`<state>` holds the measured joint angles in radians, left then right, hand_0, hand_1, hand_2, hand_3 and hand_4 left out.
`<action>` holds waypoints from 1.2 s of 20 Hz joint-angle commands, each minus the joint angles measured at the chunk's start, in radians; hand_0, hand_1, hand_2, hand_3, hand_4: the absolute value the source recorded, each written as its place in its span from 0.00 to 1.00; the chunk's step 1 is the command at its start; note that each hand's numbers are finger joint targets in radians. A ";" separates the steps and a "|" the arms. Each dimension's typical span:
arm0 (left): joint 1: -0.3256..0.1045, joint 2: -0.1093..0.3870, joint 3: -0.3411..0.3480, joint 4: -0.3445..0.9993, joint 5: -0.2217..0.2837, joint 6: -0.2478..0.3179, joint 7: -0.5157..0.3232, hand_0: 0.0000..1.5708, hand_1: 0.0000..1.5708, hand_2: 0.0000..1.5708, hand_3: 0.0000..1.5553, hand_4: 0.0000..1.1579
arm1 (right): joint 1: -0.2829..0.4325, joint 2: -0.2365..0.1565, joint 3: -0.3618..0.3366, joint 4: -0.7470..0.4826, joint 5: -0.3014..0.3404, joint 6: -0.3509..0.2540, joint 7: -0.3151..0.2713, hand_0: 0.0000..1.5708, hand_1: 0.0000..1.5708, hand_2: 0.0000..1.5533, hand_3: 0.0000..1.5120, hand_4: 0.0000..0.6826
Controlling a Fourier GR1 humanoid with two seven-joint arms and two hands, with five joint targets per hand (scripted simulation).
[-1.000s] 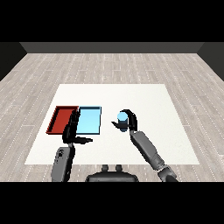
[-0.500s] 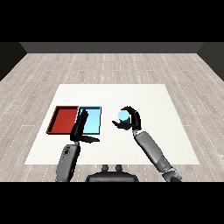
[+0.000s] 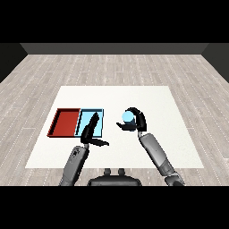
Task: Pick the blue can and put it in the blue box
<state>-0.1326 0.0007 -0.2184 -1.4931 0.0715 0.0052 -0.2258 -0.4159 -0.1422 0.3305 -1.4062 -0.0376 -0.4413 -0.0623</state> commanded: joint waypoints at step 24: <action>-0.177 -0.001 -0.112 0.203 0.144 0.136 0.051 0.00 0.00 0.00 0.00 0.00 | -0.018 0.142 -0.012 -0.011 0.132 0.068 0.009 0.95 0.95 0.94 0.92 0.90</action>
<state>-0.2853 0.0005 -0.3585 -1.2511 0.2295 0.1396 -0.2529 -0.4145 -0.0060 0.2970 -1.4468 0.1096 -0.3423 -0.0456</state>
